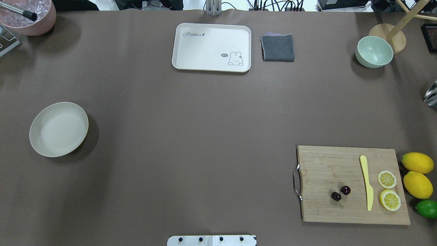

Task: Place red cherry on plate

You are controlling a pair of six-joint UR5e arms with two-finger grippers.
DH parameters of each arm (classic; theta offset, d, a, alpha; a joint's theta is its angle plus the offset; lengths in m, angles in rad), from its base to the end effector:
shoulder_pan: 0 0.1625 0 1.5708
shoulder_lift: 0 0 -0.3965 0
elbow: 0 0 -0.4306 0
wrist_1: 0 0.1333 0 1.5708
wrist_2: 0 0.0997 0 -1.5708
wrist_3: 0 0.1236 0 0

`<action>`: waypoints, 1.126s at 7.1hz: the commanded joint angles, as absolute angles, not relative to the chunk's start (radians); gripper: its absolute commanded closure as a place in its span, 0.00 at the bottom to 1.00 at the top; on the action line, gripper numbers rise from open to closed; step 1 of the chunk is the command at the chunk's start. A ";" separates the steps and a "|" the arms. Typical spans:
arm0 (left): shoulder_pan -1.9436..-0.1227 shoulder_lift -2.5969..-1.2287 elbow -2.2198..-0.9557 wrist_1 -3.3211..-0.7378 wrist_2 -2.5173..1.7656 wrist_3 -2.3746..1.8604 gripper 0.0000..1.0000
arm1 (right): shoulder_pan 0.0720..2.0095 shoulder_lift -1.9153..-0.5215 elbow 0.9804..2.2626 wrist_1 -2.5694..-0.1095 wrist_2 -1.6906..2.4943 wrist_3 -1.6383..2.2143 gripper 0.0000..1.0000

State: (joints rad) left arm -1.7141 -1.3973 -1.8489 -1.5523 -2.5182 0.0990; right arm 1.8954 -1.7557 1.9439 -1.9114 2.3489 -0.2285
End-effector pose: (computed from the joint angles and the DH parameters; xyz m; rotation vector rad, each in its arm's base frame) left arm -0.0991 -0.4559 0.5714 0.1934 0.9302 -0.0001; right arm 0.1829 -0.3977 0.5738 0.0730 -0.7872 0.1503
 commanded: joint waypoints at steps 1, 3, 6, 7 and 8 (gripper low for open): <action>-1.704 -1.355 -1.874 -1.549 -2.520 0.098 0.02 | 1.904 -1.764 1.983 -1.919 2.341 -0.226 0.00; -1.701 -1.353 -1.855 -1.549 -2.513 0.098 0.02 | 1.914 -1.764 1.985 -1.916 2.326 -0.221 0.00; -1.692 -1.354 -1.858 -1.517 -2.502 0.077 0.02 | 1.914 -1.766 1.976 -1.913 2.330 -0.218 0.00; -1.689 -1.368 -1.864 -1.487 -2.502 -0.010 0.02 | 1.914 -1.769 1.976 -1.913 2.332 -0.219 0.00; -1.684 -1.362 -1.902 -1.479 -2.503 -0.084 0.02 | 1.914 -1.776 1.976 -1.913 2.332 -0.222 0.00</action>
